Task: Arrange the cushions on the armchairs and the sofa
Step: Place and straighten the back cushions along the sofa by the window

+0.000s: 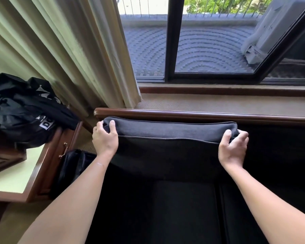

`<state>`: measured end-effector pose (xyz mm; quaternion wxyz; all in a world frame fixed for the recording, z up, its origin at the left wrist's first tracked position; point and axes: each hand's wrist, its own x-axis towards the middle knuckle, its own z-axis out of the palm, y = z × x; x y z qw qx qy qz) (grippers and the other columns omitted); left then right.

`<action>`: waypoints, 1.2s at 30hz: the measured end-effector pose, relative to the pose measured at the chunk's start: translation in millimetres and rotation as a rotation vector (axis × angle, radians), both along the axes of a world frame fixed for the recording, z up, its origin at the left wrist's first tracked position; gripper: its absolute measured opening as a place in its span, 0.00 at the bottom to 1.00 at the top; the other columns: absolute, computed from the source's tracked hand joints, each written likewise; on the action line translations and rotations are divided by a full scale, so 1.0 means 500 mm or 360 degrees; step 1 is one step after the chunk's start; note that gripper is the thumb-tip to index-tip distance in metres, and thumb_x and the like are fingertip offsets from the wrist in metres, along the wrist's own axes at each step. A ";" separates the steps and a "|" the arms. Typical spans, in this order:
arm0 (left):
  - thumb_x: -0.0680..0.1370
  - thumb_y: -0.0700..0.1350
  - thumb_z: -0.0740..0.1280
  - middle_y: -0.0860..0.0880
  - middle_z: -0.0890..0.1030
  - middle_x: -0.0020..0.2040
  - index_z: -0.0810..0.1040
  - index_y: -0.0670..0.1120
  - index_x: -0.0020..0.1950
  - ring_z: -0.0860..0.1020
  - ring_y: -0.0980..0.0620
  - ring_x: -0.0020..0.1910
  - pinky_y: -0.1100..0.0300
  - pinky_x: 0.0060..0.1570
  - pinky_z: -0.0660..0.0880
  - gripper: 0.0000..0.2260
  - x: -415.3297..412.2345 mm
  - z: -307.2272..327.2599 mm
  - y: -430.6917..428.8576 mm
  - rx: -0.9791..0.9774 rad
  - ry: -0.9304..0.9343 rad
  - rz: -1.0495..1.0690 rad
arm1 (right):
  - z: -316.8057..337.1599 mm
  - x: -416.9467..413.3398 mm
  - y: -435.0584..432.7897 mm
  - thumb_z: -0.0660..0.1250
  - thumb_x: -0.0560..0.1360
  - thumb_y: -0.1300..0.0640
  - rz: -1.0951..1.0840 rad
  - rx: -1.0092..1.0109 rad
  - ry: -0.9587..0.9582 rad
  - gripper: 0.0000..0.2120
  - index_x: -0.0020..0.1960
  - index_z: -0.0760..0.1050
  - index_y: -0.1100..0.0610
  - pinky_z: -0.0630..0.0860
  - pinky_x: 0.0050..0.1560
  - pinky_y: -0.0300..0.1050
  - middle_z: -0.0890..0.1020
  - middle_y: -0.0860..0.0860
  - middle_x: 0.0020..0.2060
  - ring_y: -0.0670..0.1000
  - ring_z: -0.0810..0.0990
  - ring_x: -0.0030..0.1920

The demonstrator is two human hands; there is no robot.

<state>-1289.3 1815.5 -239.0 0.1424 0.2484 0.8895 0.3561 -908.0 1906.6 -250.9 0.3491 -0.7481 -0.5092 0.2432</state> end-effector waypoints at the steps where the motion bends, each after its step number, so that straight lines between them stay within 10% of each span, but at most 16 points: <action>1: 0.86 0.55 0.63 0.37 0.79 0.68 0.76 0.39 0.74 0.77 0.34 0.67 0.44 0.67 0.71 0.24 0.002 0.008 -0.005 -0.0095 0.0081 -0.0053 | 0.009 0.013 -0.004 0.59 0.82 0.46 0.0072 -0.0063 0.0016 0.23 0.67 0.66 0.63 0.70 0.58 0.53 0.71 0.66 0.65 0.65 0.75 0.60; 5: 0.86 0.51 0.63 0.38 0.74 0.77 0.78 0.42 0.75 0.69 0.36 0.76 0.38 0.75 0.65 0.21 0.048 0.048 -0.028 -0.0261 0.0446 -0.0378 | 0.042 0.063 -0.035 0.54 0.77 0.33 0.0361 -0.0243 -0.0075 0.37 0.76 0.61 0.58 0.65 0.71 0.56 0.64 0.60 0.75 0.61 0.67 0.73; 13: 0.78 0.42 0.74 0.34 0.77 0.74 0.84 0.42 0.68 0.71 0.29 0.76 0.25 0.73 0.64 0.18 0.383 0.108 -0.085 -0.0145 0.0745 -0.0938 | 0.103 0.231 -0.162 0.60 0.82 0.44 0.0801 -0.0135 -0.0548 0.30 0.80 0.59 0.53 0.56 0.79 0.58 0.54 0.55 0.82 0.54 0.51 0.82; 28: 0.85 0.51 0.64 0.48 0.72 0.79 0.76 0.49 0.77 0.70 0.47 0.77 0.48 0.74 0.70 0.20 1.187 -0.108 -0.222 -0.0516 -0.0012 -0.0973 | -0.154 0.926 -0.309 0.59 0.82 0.44 0.0857 -0.0686 -0.0615 0.30 0.80 0.60 0.54 0.54 0.79 0.55 0.55 0.56 0.82 0.55 0.50 0.82; 36: 0.85 0.64 0.58 0.38 0.68 0.80 0.53 0.42 0.86 0.72 0.36 0.76 0.42 0.71 0.73 0.37 1.335 -0.305 -0.273 -0.1122 -0.0465 -0.0593 | -0.304 1.135 -0.319 0.60 0.80 0.38 0.0572 -0.0998 -0.0649 0.40 0.82 0.49 0.57 0.59 0.76 0.64 0.52 0.58 0.82 0.60 0.52 0.81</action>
